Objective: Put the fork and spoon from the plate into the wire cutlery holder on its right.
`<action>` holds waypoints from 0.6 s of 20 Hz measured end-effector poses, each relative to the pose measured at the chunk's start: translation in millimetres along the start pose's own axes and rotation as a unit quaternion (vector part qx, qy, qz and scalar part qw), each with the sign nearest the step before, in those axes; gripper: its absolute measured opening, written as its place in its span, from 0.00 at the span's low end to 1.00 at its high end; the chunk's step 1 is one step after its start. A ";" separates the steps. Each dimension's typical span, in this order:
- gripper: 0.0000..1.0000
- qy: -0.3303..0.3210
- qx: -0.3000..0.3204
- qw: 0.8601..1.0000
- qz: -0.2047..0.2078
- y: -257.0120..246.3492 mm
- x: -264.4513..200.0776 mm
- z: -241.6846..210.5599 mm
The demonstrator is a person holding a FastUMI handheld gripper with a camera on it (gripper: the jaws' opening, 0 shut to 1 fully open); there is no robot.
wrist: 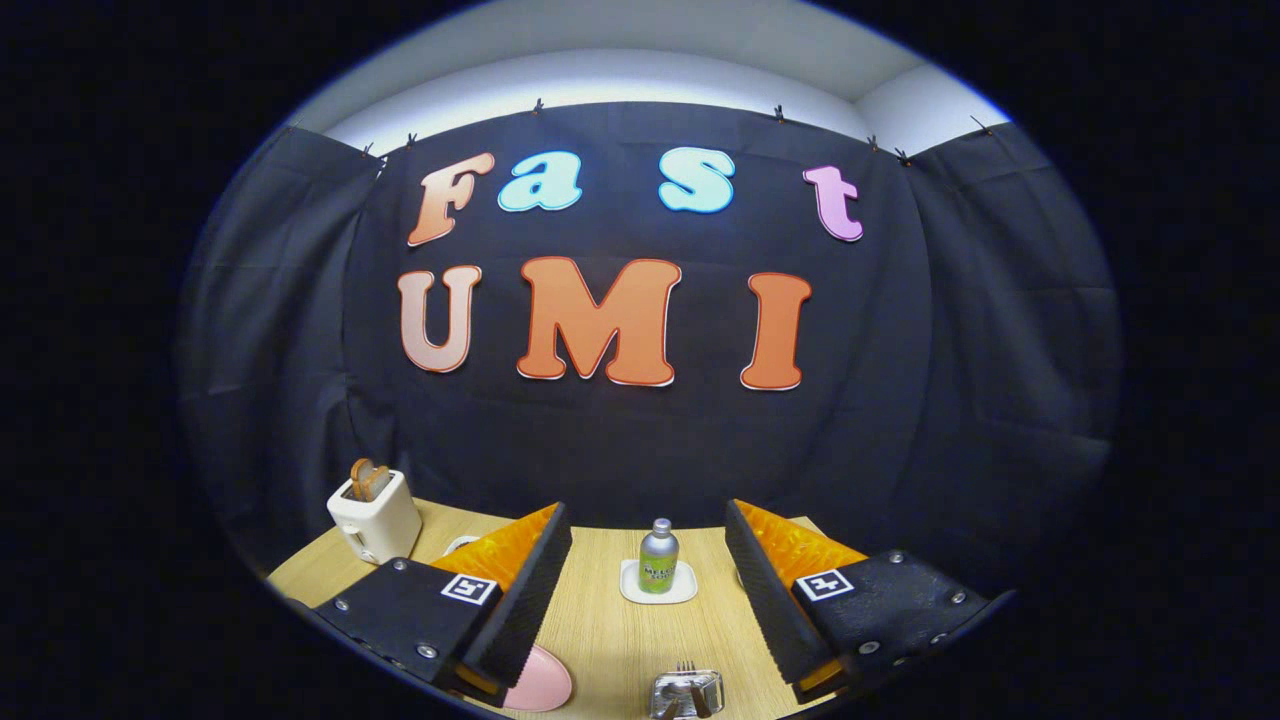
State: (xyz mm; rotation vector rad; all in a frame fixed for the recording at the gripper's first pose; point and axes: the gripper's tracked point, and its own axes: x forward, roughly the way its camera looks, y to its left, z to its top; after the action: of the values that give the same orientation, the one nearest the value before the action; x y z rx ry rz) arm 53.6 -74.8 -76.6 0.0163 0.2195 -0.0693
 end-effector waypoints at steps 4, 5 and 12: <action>0.94 -0.021 0.011 1.000 0.003 5.0 -0.9 13.6; 0.94 -0.022 0.015 1.000 0.006 6.9 -0.9 14.1; 0.94 -0.039 0.010 0.999 0.025 23.5 -2.0 25.0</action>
State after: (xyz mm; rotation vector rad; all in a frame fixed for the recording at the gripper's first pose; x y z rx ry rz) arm 58.7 -51.8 -51.6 0.0383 0.1396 -0.0219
